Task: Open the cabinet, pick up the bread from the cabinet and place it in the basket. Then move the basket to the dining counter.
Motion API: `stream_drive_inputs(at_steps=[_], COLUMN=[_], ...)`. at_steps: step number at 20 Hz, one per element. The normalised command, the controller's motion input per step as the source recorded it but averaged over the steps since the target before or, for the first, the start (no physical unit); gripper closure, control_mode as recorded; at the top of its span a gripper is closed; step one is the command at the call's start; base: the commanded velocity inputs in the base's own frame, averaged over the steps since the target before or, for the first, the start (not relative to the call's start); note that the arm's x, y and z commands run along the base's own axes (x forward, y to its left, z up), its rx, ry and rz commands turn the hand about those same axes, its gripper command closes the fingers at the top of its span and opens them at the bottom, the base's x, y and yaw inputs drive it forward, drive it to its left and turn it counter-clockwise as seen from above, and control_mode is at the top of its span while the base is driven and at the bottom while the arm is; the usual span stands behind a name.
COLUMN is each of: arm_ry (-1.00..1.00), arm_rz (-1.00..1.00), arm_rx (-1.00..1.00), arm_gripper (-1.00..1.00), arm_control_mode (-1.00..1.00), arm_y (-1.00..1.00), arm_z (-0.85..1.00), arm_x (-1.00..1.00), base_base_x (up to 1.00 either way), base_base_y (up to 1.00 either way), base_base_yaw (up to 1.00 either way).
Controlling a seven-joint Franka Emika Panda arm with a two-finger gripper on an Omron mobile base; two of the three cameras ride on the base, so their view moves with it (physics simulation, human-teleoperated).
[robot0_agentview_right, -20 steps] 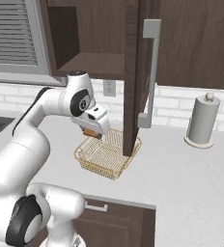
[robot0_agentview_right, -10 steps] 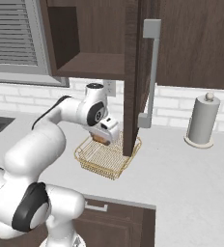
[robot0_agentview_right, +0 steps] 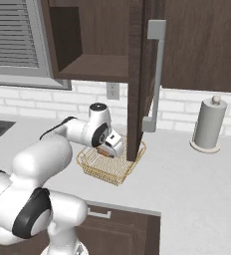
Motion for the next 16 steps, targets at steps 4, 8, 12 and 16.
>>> stream_drive_inputs(at_steps=[4, 8, 12, 16], arm_ry=[0.11, 0.07, 0.00, 0.00], arm_rz=[0.01, 0.00, 0.00, 0.00], arm_rx=[0.00, 0.00, 0.00, 0.00], arm_gripper=[1.00, 1.00, 1.00, 1.00], arm_control_mode=[-1.00, -1.00, -1.00, -1.00], arm_y=[0.00, 0.00, 0.00, -0.01], arm_z=[-0.36, -0.40, -0.38, -0.39], arm_x=[0.59, 0.48, 0.36, 0.18], base_base_x=[0.00, 0.00, 0.00, 0.00], base_base_y=[0.00, 0.00, 0.00, 0.00], base_base_yaw=[0.00, 0.00, 0.00, 0.00])
